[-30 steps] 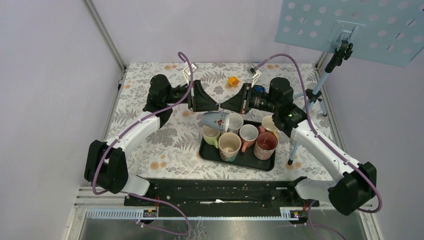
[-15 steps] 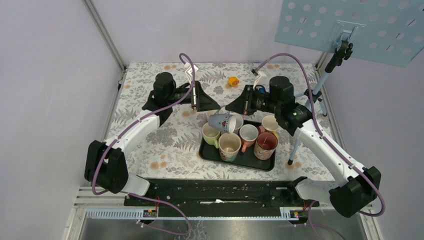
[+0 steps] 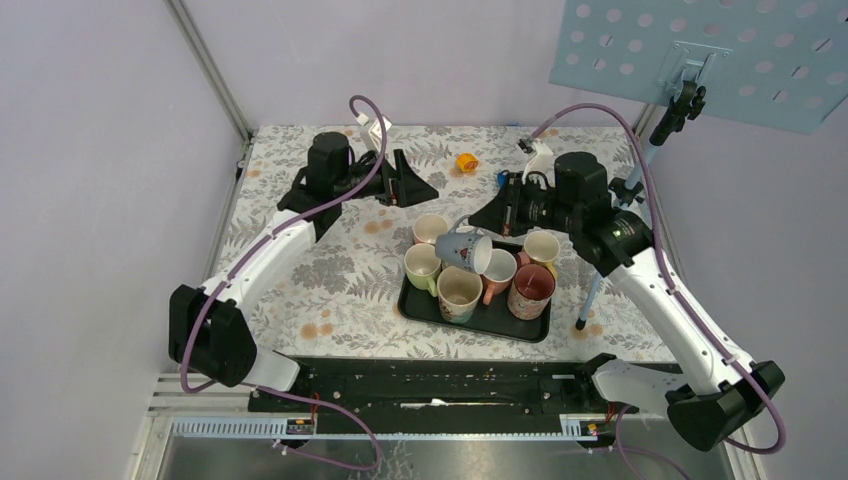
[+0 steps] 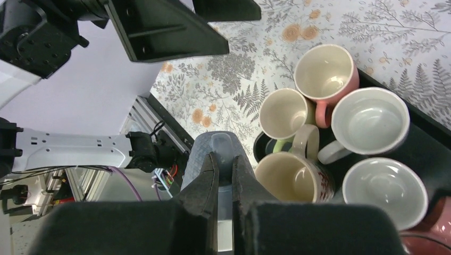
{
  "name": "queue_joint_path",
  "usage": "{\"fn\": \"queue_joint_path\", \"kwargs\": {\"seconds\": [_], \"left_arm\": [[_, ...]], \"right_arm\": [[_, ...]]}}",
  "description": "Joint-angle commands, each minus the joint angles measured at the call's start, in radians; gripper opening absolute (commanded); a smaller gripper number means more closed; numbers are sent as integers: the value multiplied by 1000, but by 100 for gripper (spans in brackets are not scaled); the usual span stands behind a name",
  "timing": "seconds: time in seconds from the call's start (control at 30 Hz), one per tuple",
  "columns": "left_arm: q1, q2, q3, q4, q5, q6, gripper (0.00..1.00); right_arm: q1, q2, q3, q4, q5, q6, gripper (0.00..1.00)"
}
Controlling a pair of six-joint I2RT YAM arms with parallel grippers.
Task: Turn the mug right side up
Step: Place the cup on the tray.
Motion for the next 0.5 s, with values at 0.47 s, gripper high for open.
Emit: {"fn": "queue_joint_path", "kwargs": {"seconds": [0.47], "left_arm": [[5, -67, 117, -173, -231, 72, 84]], "right_arm": [[4, -117, 95, -513, 152, -38, 0]]}}
